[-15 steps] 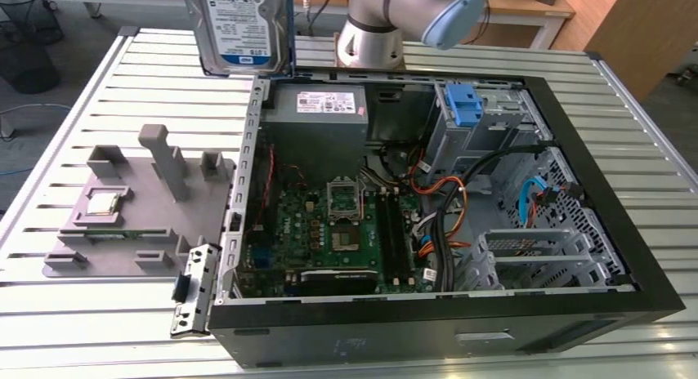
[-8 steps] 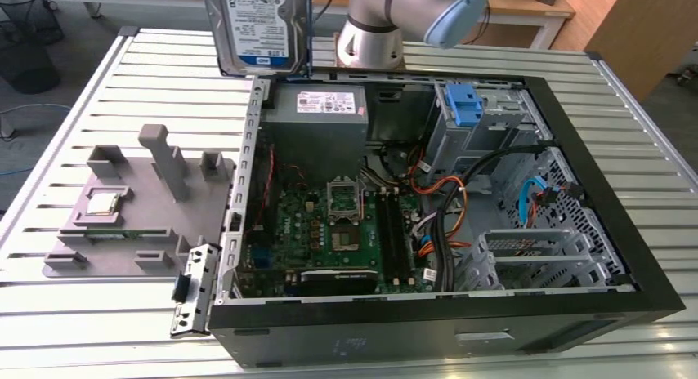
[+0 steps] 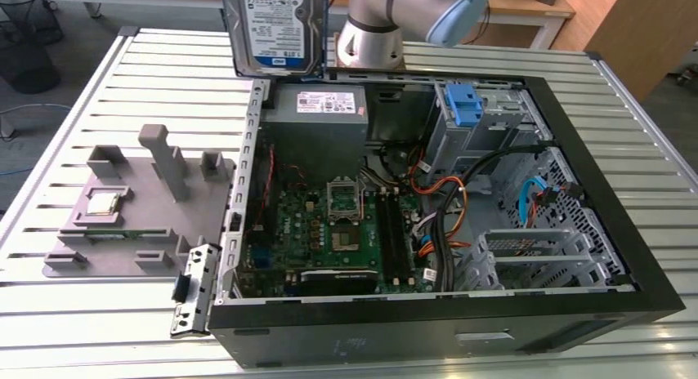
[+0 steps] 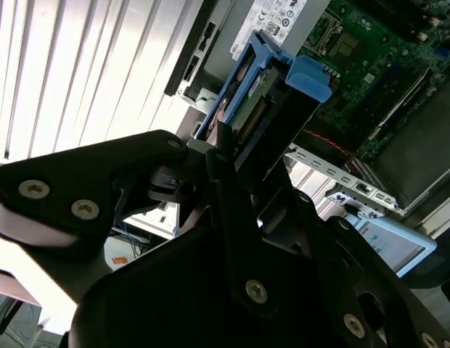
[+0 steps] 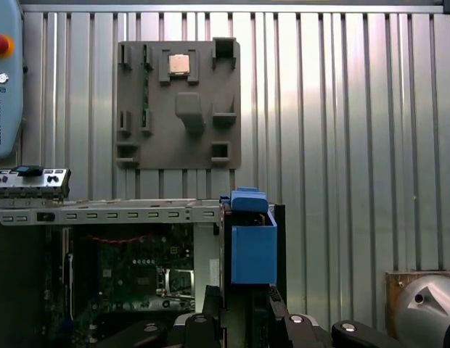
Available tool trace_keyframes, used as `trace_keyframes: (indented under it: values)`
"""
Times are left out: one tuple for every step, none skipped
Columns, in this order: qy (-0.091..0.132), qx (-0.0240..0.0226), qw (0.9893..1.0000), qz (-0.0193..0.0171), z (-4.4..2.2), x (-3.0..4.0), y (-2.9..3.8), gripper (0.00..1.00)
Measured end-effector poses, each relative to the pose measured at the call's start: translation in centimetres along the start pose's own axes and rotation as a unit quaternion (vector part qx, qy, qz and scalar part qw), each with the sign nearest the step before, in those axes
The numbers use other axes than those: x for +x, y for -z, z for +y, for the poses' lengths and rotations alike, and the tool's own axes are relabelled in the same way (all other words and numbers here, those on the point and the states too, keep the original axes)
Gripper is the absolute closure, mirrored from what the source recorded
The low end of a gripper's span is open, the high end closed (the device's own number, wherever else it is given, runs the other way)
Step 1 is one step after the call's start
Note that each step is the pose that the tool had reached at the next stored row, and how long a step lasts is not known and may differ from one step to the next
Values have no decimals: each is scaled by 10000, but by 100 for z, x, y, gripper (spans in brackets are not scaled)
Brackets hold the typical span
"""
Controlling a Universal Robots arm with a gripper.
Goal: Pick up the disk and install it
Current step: 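Pick up the disk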
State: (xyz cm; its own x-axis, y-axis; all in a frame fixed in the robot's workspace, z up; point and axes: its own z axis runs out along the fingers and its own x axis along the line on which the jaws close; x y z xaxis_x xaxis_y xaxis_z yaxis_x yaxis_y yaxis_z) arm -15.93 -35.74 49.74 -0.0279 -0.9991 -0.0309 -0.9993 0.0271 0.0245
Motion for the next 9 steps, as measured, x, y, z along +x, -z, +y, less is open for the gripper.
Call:
trace_keyframes:
  values:
    - [0, 0, 10000, 0, -22, -1, 0, 65]
    - [0, 0, 10000, 0, -44, -1, 1, 65]
    - [0, 0, 10000, 0, -68, -2, 1, 65]
    - [0, 0, 10000, 0, -93, -3, 2, 65]
    - [0, 0, 10000, 0, -117, -4, 2, 65]
    - [0, 0, 10000, 0, -137, -5, 2, 65]
    - [0, 0, 10000, 0, -156, -5, 2, 65]
    - [0, 0, 10000, 0, -174, -6, 2, 65]
    - [0, -1, 10000, 1, -194, -7, 3, 65]
